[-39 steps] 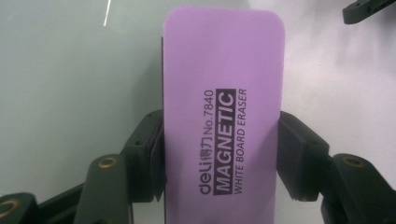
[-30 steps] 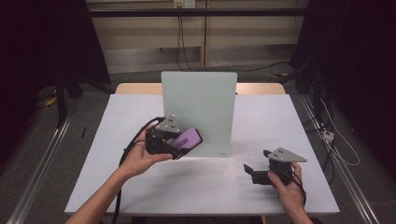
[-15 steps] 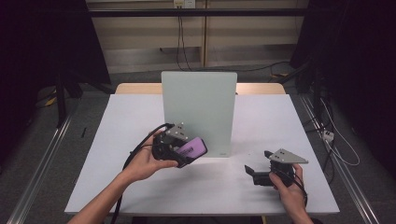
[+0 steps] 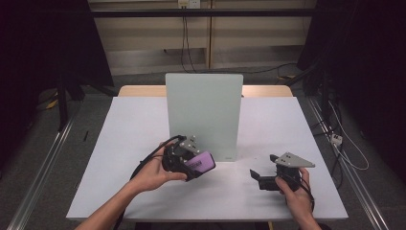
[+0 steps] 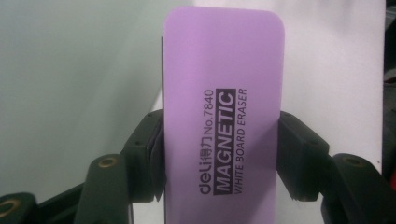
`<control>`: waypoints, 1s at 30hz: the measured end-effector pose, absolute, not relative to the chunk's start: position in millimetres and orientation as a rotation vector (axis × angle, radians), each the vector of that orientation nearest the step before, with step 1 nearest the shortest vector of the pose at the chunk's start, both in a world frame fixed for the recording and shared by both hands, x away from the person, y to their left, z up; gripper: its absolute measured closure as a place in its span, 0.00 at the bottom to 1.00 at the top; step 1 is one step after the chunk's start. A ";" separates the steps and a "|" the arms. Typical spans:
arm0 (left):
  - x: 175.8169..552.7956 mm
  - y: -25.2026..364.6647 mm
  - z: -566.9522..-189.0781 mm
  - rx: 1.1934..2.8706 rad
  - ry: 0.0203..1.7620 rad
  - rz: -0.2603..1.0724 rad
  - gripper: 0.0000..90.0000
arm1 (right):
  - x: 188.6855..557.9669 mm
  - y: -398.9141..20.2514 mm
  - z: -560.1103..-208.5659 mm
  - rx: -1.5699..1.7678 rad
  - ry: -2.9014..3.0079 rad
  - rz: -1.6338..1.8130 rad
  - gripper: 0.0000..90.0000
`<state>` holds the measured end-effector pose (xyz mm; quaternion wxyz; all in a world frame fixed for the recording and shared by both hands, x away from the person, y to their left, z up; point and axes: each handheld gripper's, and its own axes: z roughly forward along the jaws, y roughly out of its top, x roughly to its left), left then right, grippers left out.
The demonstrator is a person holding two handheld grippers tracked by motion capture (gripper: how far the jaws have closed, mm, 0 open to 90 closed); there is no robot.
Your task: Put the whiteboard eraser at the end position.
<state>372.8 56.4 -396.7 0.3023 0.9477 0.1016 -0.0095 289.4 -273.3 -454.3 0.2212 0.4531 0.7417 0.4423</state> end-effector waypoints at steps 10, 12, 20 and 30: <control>367.3 40.9 -411.9 2.572 0.251 -0.101 0.45 | 289.2 -273.1 -454.0 1.245 2.052 1.219 0.06; 366.7 38.8 -413.8 2.584 0.251 -0.133 0.45 | 289.2 -273.2 -453.8 1.249 2.050 1.218 0.06; 365.1 33.8 -420.6 2.606 0.235 -0.172 0.45 | 289.4 -270.3 -453.6 1.239 2.057 1.212 0.06; 363.2 23.0 -431.1 2.627 0.238 -0.153 0.45 | 288.6 -271.6 -453.1 1.238 2.050 1.214 0.06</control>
